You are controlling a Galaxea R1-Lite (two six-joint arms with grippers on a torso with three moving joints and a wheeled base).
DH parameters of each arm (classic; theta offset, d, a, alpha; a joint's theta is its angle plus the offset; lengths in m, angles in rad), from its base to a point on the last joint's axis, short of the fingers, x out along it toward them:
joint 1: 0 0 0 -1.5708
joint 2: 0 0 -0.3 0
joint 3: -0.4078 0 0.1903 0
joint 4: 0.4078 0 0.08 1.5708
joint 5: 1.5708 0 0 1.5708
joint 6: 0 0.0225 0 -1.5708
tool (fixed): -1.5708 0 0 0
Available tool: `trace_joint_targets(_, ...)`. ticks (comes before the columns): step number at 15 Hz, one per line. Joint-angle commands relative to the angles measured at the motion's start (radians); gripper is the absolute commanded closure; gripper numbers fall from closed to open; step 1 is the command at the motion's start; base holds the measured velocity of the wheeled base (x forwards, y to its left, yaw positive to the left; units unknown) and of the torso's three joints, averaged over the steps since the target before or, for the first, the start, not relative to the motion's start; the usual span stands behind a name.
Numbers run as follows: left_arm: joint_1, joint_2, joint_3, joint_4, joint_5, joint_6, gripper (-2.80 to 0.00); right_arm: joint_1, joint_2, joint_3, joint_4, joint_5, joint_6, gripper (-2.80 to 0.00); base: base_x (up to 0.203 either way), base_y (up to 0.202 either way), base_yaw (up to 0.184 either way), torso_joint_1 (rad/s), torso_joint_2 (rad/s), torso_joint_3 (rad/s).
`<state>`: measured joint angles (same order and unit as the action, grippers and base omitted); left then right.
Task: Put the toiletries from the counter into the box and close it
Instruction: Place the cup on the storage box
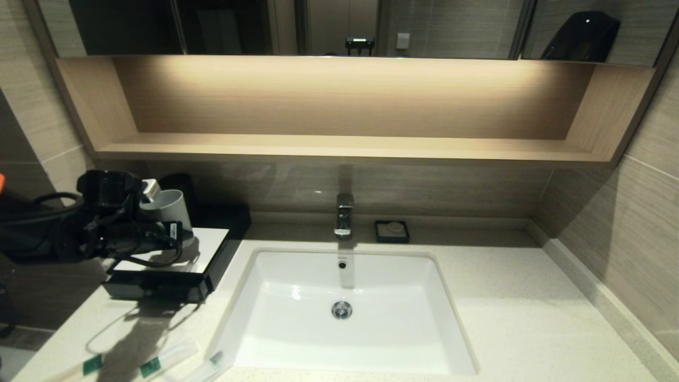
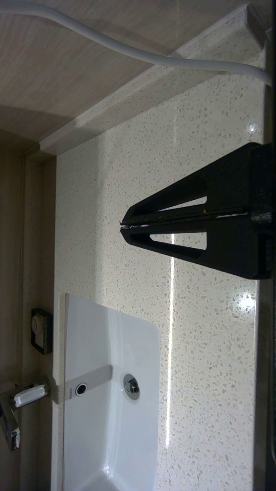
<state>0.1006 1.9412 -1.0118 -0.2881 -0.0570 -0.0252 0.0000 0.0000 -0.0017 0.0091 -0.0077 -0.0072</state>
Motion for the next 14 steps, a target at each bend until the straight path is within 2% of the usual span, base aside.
trace_joint_targets(1, -0.005, 0.031, -0.016, -0.002, 0.011, -0.002, 0.0, 0.0, 0.0, 0.0, 0.0, 0.0, 0.0, 0.0, 0.0, 0.0, 0.0, 0.0, 0.0, 0.0)
trace_joint_targets(8, -0.005, 0.085, -0.078, -0.002, 0.037, -0.001, 0.0, 0.0, 0.0, 0.0, 0.0, 0.0, 0.0, 0.0, 0.0, 0.0, 0.0, 0.0, 0.0, 0.0)
trace_joint_targets(14, -0.005, 0.107, -0.085, -0.003, 0.042, -0.002, 0.0, 0.0, 0.0, 0.0, 0.0, 0.0, 0.0, 0.0, 0.0, 0.0, 0.0, 0.0, 0.0, 0.0)
